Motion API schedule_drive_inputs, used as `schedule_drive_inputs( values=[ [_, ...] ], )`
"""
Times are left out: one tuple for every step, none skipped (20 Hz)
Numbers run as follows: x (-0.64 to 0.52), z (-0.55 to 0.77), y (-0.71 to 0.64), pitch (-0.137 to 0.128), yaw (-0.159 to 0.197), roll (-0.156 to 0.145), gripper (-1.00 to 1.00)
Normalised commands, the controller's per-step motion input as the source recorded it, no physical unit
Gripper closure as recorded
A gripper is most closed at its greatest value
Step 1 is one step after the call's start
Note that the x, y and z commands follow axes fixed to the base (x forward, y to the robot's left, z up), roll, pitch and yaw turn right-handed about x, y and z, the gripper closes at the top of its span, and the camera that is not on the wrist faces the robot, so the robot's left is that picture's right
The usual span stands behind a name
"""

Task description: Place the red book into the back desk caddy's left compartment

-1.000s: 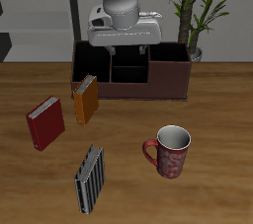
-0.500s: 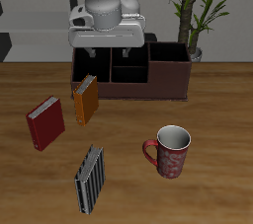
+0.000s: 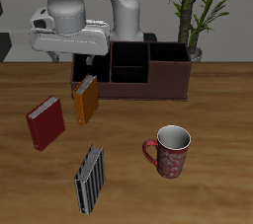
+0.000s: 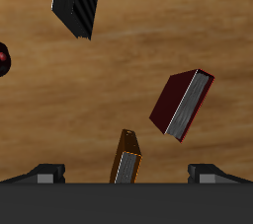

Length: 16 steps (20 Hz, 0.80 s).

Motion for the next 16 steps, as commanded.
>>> schedule_drive_inputs(
  values=[
    [0.22, -0.18, -1.00, 0.005, -0.098, -0.149, -1.00],
    [0.20, -0.12, -0.65, -0.029, -0.044, -0.043, -1.00],
    [0.24, -0.21, -0.64, -0.022, 0.085, -0.043, -1.00],
    [0.22, -0.21, -0.78, 0.055, -0.140, -0.138, -1.00],
    [0.09, -0.09, -0.29, -0.051, 0.039, 0.000, -1.00],
    [0.17, -0.21, -0.50, -0.007, 0.042, -0.034, -1.00],
    [0.13, -0.23, -0.50, 0.031, -0.093, -0.055, -1.00],
    [-0.05, 0.01, 0.12, 0.000, 0.000, 0.000, -1.00],
    [0.14, -0.21, -0.42, -0.052, 0.031, 0.015, -1.00],
    [0.13, -0.17, -0.43, -0.014, -0.040, -0.064, -1.00],
    [0.07, -0.20, -0.17, 0.004, -0.068, -0.021, -1.00],
    [0.12, -0.18, -0.24, -0.044, -0.017, -0.001, -1.00],
    [0.13, -0.27, -0.21, -0.026, -0.061, -0.055, -1.00],
    [0.09, -0.33, -0.08, 0.027, -0.027, 0.009, -1.00],
    [0.08, -0.35, -0.11, -0.027, -0.005, 0.006, -1.00],
    [0.06, -0.40, 0.00, -0.055, -0.020, 0.003, -1.00]
  ],
)
